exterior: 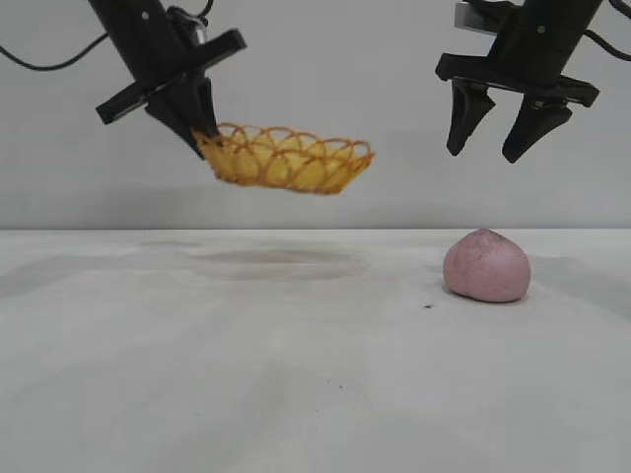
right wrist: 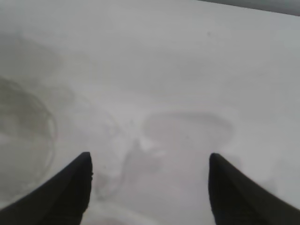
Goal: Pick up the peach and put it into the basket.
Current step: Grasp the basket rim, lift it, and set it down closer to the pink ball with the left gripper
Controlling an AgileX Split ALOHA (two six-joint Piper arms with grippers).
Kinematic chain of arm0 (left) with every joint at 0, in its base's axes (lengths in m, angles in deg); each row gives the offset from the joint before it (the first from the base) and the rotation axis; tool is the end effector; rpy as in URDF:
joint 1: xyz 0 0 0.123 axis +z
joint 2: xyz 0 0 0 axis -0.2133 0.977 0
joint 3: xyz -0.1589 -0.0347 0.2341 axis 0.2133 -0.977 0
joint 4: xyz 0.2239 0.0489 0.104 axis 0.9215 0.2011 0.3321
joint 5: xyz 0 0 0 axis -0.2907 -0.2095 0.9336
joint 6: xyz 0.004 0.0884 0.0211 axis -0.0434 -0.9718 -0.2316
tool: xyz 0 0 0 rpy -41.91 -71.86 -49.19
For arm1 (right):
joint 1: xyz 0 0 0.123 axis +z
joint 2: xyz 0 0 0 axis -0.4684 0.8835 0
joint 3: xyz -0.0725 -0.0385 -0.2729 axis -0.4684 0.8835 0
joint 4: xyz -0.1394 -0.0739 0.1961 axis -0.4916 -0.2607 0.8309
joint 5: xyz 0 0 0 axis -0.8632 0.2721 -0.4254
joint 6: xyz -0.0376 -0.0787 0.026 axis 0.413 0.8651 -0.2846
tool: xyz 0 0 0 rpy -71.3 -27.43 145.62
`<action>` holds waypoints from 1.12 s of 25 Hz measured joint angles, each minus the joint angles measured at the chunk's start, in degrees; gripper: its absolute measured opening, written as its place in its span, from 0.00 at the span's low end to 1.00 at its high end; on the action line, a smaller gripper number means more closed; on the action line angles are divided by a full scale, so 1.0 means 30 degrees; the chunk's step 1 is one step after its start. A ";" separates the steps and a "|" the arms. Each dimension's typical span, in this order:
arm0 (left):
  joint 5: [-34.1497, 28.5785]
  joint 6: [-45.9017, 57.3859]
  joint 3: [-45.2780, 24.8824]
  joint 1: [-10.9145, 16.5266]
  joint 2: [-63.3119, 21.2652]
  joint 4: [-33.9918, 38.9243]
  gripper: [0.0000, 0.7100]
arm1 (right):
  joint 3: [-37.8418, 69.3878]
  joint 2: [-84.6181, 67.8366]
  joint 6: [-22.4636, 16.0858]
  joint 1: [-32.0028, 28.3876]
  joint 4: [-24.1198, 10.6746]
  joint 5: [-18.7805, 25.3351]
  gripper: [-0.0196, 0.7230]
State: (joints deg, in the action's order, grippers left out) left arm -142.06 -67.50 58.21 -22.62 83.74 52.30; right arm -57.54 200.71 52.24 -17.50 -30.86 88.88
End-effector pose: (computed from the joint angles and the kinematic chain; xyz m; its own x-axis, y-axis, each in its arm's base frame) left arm 0.4737 -0.1290 0.2279 -0.9646 0.1025 -0.2431 0.2088 0.8597 -0.4662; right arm 0.4526 0.1029 0.2111 -0.8230 -0.1974 -0.5326 -0.3246 0.9329 0.1558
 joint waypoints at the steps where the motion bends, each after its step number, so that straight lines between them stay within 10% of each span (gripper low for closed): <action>1: 0.0000 -0.0042 -0.0961 0.0000 -0.0445 -0.0043 0.00 | 0.0000 0.0000 0.0000 0.0000 0.0000 0.0000 0.64; 15: 0.5526 -0.1641 -1.0942 -0.0980 -0.3583 -0.4788 0.00 | 0.0000 0.0000 0.0000 0.0000 0.0000 -0.0105 0.64; 28: 0.7896 -0.2210 -1.2142 -0.1282 -0.3583 -0.5180 0.00 | 0.0000 0.0000 0.0000 0.0000 0.0000 -0.0116 0.64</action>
State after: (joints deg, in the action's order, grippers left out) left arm -118.37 -74.13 21.79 -26.47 72.99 36.76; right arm -57.54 200.71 52.24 -17.50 -30.86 88.53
